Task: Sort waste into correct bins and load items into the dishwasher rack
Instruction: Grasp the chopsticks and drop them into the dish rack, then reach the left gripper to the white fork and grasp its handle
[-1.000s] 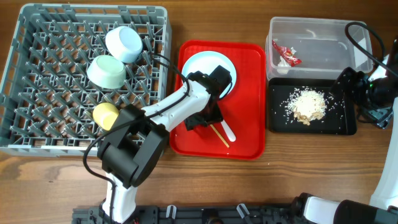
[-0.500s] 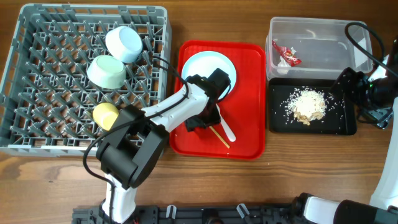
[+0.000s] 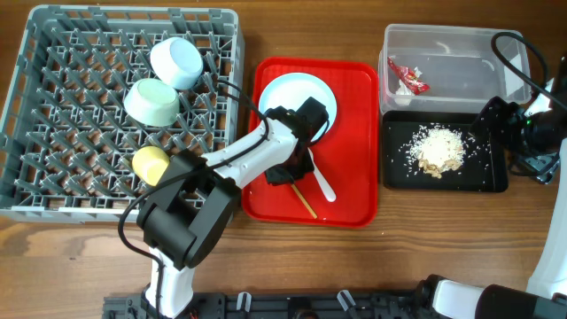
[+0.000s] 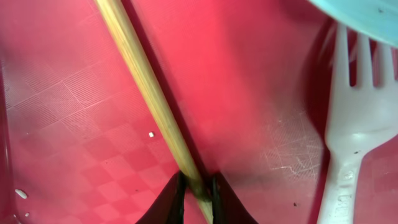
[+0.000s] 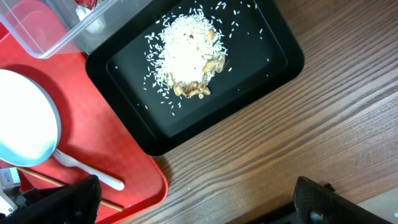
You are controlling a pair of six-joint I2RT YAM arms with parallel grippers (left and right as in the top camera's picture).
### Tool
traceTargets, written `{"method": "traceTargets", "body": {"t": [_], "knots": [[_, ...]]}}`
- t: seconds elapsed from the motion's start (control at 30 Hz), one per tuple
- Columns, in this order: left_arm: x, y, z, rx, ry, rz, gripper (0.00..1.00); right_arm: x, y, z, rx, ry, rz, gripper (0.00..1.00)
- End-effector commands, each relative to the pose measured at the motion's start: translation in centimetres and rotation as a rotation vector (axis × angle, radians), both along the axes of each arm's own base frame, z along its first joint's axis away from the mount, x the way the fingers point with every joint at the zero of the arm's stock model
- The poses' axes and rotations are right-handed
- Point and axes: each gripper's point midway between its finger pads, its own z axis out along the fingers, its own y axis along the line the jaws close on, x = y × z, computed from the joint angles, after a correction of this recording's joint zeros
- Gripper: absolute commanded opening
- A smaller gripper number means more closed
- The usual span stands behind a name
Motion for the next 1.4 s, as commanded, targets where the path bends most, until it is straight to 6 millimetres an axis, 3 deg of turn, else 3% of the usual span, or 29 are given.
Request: {"method": "traceTargets", "body": {"t": [0.0, 0.2, 0.37, 0.53, 0.67, 0.83, 0.93, 1.07, 1.23, 1.37], "knots": [[-1.0, 0.9, -1.6, 0.045, 0.027, -0.005, 0.12, -0.2, 0.1, 0.8, -0.012, -0.025, 0.019, 1.00], [-0.2, 1.5, -1.6, 0.040, 0.021, 0.021, 0.04, -0.2, 0.1, 0.8, -0.013, -0.024, 0.020, 1.00], [1.2, 2.8, -0.3, 0.018, -0.005, 0.069, 0.04, -0.2, 0.1, 0.8, -0.012, -0.024, 0.020, 1.00], [3.3, 2.7, 5.3, -0.070, -0.138, -0.012, 0.04, -0.2, 0.1, 0.8, -0.013, -0.024, 0.020, 1.00], [3.8, 3.3, 9.8, -0.116, -0.246, -0.141, 0.04, -0.2, 0.1, 0.8, -0.012, -0.024, 0.020, 1.00], [4.3, 6.8, 15.9, -0.101, -0.408, -0.368, 0.04, -0.2, 0.1, 0.8, -0.013, -0.024, 0.020, 1.00], [5.6, 9.6, 17.7, -0.040, -0.483, -0.391, 0.04, -0.2, 0.1, 0.8, -0.012, -0.024, 0.020, 1.00], [7.4, 13.2, 17.6, 0.048, -0.502, -0.379, 0.04, -0.2, 0.1, 0.8, -0.012, -0.024, 0.020, 1.00], [9.6, 15.5, 16.9, 0.063, -0.520, -0.303, 0.04, -0.2, 0.1, 0.8, -0.012, -0.023, 0.020, 1.00], [10.7, 16.6, 15.1, 0.073, -0.493, -0.266, 0.04, -0.3, 0.1, 0.7, -0.011, -0.020, 0.020, 1.00]]}}
